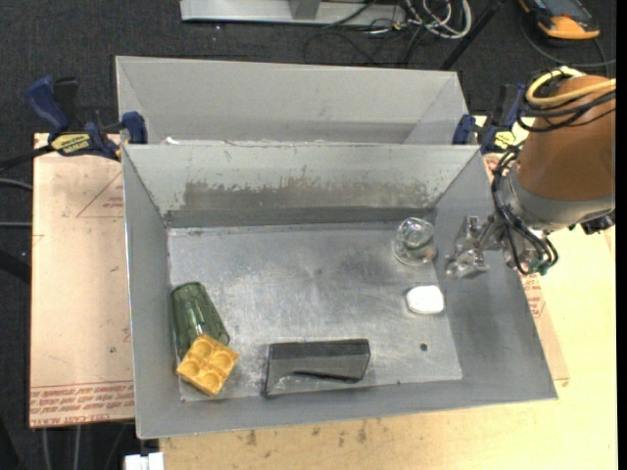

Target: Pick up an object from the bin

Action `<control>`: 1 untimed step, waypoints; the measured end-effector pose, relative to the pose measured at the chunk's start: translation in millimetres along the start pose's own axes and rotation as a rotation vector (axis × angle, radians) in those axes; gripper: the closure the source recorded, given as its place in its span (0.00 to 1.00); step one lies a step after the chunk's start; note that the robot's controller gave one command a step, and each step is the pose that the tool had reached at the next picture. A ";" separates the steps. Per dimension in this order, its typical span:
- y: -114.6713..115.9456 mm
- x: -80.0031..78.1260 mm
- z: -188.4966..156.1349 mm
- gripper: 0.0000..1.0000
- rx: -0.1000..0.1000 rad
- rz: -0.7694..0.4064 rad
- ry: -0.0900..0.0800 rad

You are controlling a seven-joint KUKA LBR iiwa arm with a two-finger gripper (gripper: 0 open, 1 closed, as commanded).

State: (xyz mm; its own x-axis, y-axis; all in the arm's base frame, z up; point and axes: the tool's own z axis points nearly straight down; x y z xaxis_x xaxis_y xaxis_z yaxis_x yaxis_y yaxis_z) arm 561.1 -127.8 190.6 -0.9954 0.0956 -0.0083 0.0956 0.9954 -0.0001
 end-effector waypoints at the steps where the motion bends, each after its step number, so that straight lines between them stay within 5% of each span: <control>1: 23.7 13.4 60.3 0.00 -0.001 0.133 0.008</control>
Offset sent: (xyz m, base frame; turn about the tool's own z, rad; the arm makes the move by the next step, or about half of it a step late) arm 0.0000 0.0000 0.0000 0.0000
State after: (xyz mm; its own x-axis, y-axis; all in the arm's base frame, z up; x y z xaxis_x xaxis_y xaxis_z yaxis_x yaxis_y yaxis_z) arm 550.4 -102.9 130.2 -0.9740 0.2265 -0.0005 0.2265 0.9740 0.0011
